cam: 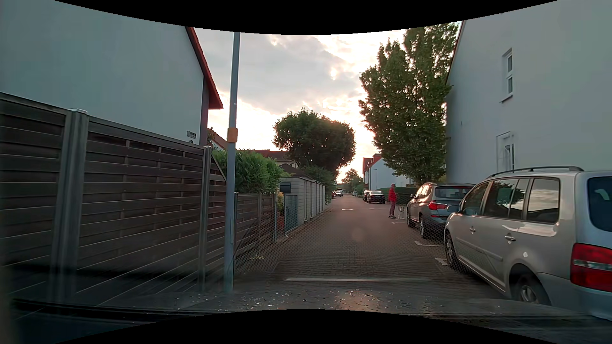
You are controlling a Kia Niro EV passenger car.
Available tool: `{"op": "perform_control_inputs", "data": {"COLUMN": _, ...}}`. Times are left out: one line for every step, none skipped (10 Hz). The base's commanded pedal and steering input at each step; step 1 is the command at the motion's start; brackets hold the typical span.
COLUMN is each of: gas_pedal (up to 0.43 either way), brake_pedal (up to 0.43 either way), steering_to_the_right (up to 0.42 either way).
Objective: Follow the waypoints while adhering to traffic rules and regulations
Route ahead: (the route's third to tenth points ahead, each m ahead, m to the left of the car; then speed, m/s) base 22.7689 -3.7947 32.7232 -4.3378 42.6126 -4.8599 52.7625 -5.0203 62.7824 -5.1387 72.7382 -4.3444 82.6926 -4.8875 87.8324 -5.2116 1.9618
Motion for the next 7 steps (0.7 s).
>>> {"op": "perform_control_inputs", "data": {"gas_pedal": 0.008, "brake_pedal": 0.000, "steering_to_the_right": 0.057}}
{"op": "perform_control_inputs", "data": {"gas_pedal": 0.008, "brake_pedal": 0.000, "steering_to_the_right": 0.054}}
{"op": "perform_control_inputs", "data": {"gas_pedal": 0.008, "brake_pedal": 0.000, "steering_to_the_right": 0.051}}
{"op": "perform_control_inputs", "data": {"gas_pedal": 0.008, "brake_pedal": 0.000, "steering_to_the_right": 0.051}}
{"op": "perform_control_inputs", "data": {"gas_pedal": 0.008, "brake_pedal": 0.000, "steering_to_the_right": 0.049}}
{"op": "perform_control_inputs", "data": {"gas_pedal": 0.000, "brake_pedal": 0.000, "steering_to_the_right": 0.047}}
{"op": "perform_control_inputs", "data": {"gas_pedal": 0.000, "brake_pedal": 0.000, "steering_to_the_right": 0.046}}
